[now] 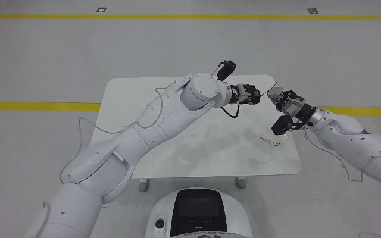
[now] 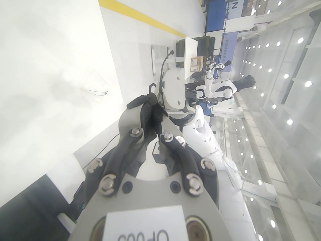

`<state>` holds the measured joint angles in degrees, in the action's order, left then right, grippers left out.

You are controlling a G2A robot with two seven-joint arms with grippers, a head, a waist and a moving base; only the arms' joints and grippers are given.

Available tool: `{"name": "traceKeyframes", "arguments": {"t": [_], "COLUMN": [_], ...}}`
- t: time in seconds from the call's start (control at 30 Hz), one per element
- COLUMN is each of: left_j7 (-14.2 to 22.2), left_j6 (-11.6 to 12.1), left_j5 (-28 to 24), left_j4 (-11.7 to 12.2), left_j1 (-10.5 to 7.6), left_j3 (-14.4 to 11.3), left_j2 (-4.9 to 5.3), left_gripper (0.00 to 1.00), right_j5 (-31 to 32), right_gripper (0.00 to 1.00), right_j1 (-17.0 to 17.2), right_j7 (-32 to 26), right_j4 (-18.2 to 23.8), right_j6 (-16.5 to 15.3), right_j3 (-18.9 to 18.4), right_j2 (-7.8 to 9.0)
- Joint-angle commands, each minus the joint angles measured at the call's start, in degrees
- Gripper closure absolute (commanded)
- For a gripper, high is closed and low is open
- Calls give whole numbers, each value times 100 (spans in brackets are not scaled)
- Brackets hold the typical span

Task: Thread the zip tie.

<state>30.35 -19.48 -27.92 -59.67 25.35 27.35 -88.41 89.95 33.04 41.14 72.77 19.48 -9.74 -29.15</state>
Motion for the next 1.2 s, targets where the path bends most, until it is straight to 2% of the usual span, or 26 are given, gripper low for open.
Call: {"name": "traceKeyframes", "arguments": {"t": [0.0, 0.57, 1.17], "left_j7": [-1, 16, 22], "left_j6": [0, 0, 0], "left_j5": [-8, -7, 31], "left_j4": [4, 14, -46], "left_j1": [-4, -18, 3], "left_j3": [-2, -9, 18], "left_j2": [-4, -26, -5], "left_gripper": [100, 100, 100], "right_j5": [0, 0, 0], "right_gripper": [100, 100, 100], "right_j1": [2, 3, 5], "right_j7": [-1, -14, -7], "right_j4": [0, -9, -9], "right_j6": [0, 0, 0], "right_j3": [0, 0, 0], "right_j2": [1, -5, -7]}}
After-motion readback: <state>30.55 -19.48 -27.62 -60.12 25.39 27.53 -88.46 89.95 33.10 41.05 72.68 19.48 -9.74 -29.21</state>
